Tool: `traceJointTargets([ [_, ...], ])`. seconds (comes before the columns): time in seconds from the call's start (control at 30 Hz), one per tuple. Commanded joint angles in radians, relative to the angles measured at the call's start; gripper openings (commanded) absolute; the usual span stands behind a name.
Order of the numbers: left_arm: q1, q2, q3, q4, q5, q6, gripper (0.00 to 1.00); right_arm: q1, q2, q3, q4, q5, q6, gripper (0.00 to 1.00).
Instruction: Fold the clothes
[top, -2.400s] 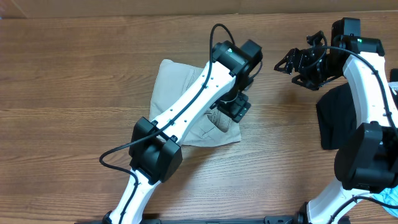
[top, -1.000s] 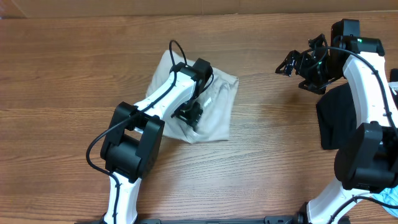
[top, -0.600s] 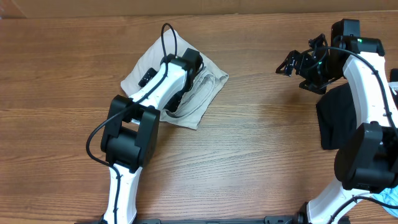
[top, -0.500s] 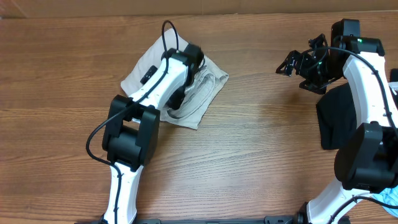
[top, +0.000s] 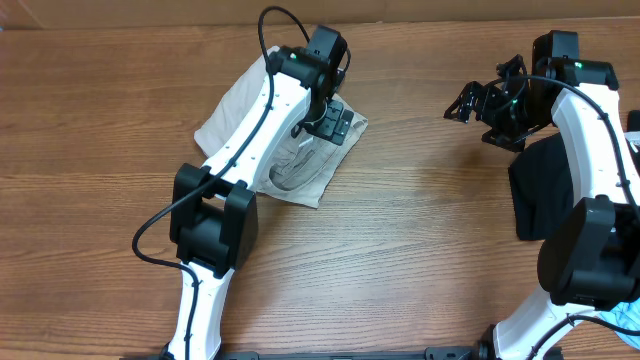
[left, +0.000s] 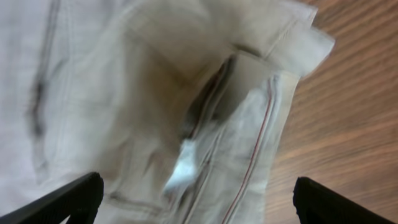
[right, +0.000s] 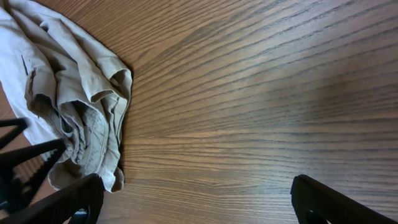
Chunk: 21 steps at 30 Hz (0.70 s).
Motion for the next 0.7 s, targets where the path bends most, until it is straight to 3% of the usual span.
traceJointTargets([
  [0.0,-0.016,0.003,-0.103,0.071,0.091,-0.058,1.0,-0.002,-0.032,0.027,0.003,0.0,-0.007,1.0],
  [0.33,-0.059,0.003,-0.261,0.212,0.078,-0.067,1.0,-0.002,-0.032,0.027,-0.002,0.0,-0.007,1.0],
  [0.67,-0.061,0.003,-0.378,0.289,-0.077,-0.051,0.99,-0.002,-0.032,0.027,-0.003,0.0,-0.007,1.0],
])
